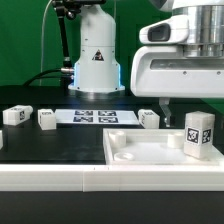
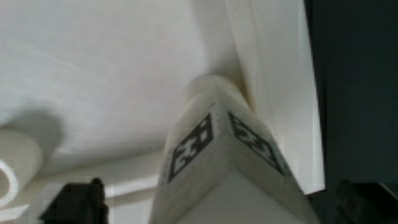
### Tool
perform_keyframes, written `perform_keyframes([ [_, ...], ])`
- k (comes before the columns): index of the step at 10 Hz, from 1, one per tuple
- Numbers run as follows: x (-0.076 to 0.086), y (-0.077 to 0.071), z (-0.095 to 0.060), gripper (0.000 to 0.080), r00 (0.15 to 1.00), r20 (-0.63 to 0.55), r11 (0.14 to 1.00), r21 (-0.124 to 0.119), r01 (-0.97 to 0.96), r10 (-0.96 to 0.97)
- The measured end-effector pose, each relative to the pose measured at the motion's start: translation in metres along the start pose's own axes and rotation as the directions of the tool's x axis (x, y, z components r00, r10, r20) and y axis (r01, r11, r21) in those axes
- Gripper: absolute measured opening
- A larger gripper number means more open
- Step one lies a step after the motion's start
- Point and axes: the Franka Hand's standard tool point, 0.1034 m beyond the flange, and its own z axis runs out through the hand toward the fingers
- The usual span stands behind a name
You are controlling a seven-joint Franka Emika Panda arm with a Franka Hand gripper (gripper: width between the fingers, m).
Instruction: Assemble one leg
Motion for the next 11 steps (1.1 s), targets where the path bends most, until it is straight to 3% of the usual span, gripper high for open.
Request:
perform_keyframes([
  [2,0.0007,-0.0007,-0.002,0.0649,0.986,-0.002,0.986,-0.008,0.167,-0.167],
  [7,-0.0031,0.0012,0.0027,0.064,0.937,-0.011,0.937,-0.009,0.349,-0.349],
  [8,-0.0032,0.0012,0.0028,0.0481,0.938,-0.011,0.938,-0.009,0.347,-0.347],
  [9,-0.0033,0.0012,0.0029,0.0481,0.938,-0.01,0.938,-0.009,0.347,-0.347],
  [10,-0.0033,0.0013,0.0029,0.0287,0.938,-0.01,0.938,-0.009,0.347,-0.347],
  [11,-0.0033,0.0015,0.0031,0.0289,0.938,-0.01,0.938,-0.009,0.347,-0.347],
])
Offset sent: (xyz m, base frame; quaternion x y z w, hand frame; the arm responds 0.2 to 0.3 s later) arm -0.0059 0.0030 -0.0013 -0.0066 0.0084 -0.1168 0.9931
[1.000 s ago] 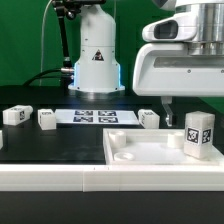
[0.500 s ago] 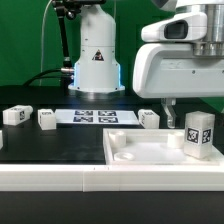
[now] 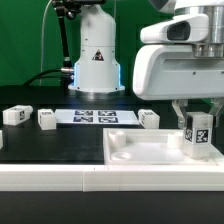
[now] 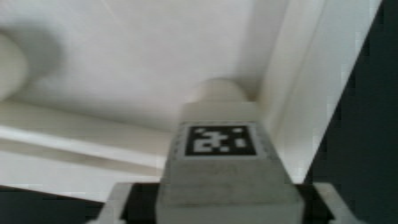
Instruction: Assemble one leg
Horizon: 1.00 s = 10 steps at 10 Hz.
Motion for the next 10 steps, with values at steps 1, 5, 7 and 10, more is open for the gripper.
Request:
perform_keyframes([
  [1,0.0,0.0,0.0,0.0289,1.0,0.0,1.0,0.001,-0.014,0.014],
  [5,0.0013,-0.0012,0.0012,0.0289,0.917,0.005,0.917,0.019,-0.399,0.399],
  [7,0.0017,-0.0017,0.0022,0.029,0.784,0.004,0.784,0.03,-0.621,0.621],
  [10,0.0014,-0.0022,0.0029,0.0291,0.466,0.007,0.466,0.022,-0.884,0.885],
])
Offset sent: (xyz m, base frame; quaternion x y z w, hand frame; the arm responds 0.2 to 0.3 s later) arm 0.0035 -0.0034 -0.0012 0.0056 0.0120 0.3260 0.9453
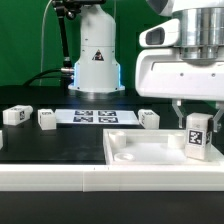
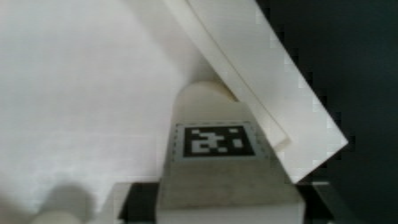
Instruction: Assemble one leg
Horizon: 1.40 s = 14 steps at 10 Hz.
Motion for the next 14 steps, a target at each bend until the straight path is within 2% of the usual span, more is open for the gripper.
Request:
perform_keyframes([
  [1,0.0005,-0.0007,0.0004,0.0291,0.996,0.0,0.996,-0.009,-0.089,0.089],
  [5,0.0016,-0.001,0.0004,0.03,0.962,0.016,0.962,-0.002,-0.272,0.272],
  [6,0.0011,-0.0013,0.0004,0.03,0.963,0.016,0.963,-0.001,-0.268,0.268],
  [7,0.0012,-0.0013,0.0003,0.0504,0.972,0.016,0.972,-0.001,-0.236,0.236],
  [8,0.0005,-0.0018,0.0002,0.0615,0.982,0.016,0.982,0.001,-0.187,0.187],
  [9,-0.0015,-0.0031,0.0002,0.0615,0.99,0.016,0.99,0.001,-0.14,0.14],
  [11,-0.0026,-0.0041,0.0,0.0642,0.997,0.015,0.997,0.005,0.075,-0.075],
  [14,-0.0063,-0.0051,0.0008,0.0649,0.932,0.024,0.933,0.001,0.361,-0.361],
])
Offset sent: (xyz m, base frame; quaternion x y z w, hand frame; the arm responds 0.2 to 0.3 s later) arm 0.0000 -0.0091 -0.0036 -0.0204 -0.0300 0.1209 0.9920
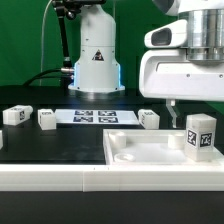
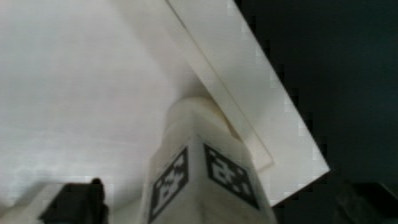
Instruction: Assemble one leg
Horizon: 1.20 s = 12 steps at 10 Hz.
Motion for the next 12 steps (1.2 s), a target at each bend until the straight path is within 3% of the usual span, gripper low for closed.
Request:
perform_keyframes([
  [2,0.0018,-0.0008,-0.0005,0.0649,0.974,0.019,0.974,-0.02,0.224,-0.224],
  [5,0.0044,0.0007,-0.0001,0.0649,0.869,0.042,0.867,-0.063,0.495,-0.493],
  [6,0.0056,0.0019,-0.0002,0.0649,0.818,0.046,0.815,-0.064,0.576,-0.574],
  [8,0.0058,0.0028,0.0001,0.0649,0.793,0.05,0.791,-0.062,0.609,-0.607],
  [9,0.0059,0.003,0.0002,0.0538,0.794,0.05,0.791,-0.063,0.608,-0.606],
  [10,0.0059,0.003,0.0002,0.0372,0.794,0.05,0.791,-0.063,0.608,-0.606],
  [11,0.006,0.0028,0.0,0.0372,0.794,0.049,0.791,-0.062,0.608,-0.606],
  [12,0.006,0.0027,0.0,0.0291,0.797,0.048,0.794,-0.062,0.605,-0.603],
])
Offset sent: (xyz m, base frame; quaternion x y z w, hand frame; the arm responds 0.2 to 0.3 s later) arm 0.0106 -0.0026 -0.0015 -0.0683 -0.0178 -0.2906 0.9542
